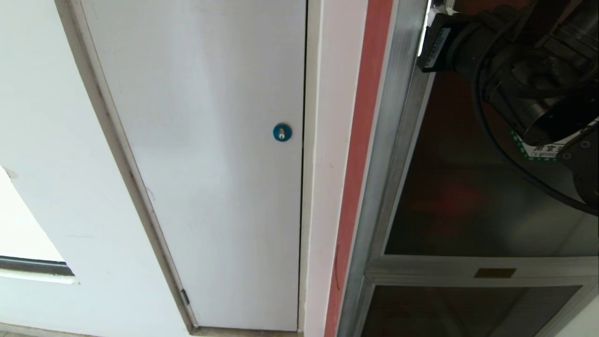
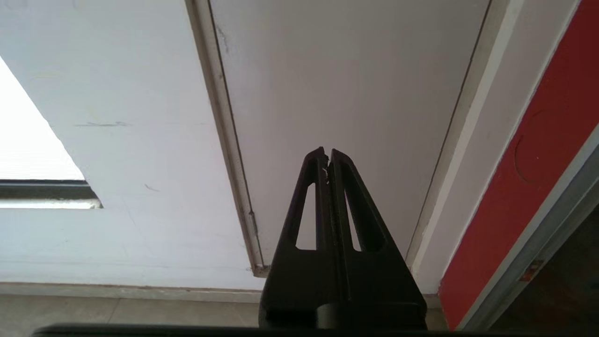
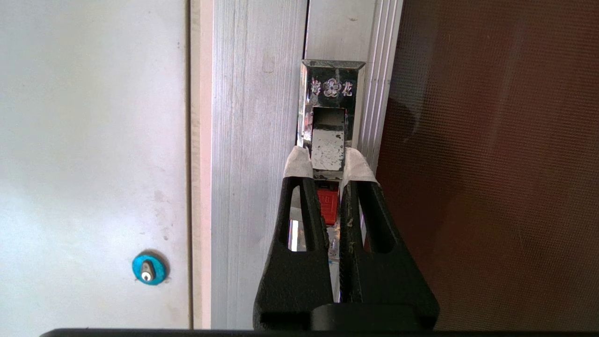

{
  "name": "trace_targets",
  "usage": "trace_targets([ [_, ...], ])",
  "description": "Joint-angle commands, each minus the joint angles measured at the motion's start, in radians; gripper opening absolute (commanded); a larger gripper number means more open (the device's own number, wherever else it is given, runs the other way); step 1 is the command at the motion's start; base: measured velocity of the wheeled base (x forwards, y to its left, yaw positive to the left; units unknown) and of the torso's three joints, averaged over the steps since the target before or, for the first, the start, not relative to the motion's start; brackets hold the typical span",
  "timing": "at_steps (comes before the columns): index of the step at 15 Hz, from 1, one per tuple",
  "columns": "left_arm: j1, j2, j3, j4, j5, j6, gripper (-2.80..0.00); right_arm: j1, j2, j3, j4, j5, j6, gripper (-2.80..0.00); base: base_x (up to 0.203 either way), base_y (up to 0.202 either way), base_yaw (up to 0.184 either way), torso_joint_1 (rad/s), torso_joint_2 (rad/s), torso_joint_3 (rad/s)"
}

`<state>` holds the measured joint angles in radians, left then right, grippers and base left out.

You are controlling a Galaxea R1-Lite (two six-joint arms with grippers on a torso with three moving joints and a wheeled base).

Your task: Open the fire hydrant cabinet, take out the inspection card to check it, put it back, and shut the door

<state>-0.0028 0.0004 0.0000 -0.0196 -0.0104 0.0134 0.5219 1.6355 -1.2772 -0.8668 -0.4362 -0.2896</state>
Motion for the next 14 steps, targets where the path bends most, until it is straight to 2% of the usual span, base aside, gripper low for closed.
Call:
trace_targets([
  [1,0.001,0.001,0.014,0.0,0.0,0.0,-2.8,0.0,-0.002,-0.001,-0.009,-0.004,-0.002,-2.8,0.0,0.0,0.0,0.0,0.0,0.0],
  [14,0.0,0.0,0.014,0.0,0.0,0.0,-2.8,0.006,-0.056,0.041,-0.011,-0.009,0.0,-2.8,0.0,0.0,0.0,0.0,0.0,0.0],
])
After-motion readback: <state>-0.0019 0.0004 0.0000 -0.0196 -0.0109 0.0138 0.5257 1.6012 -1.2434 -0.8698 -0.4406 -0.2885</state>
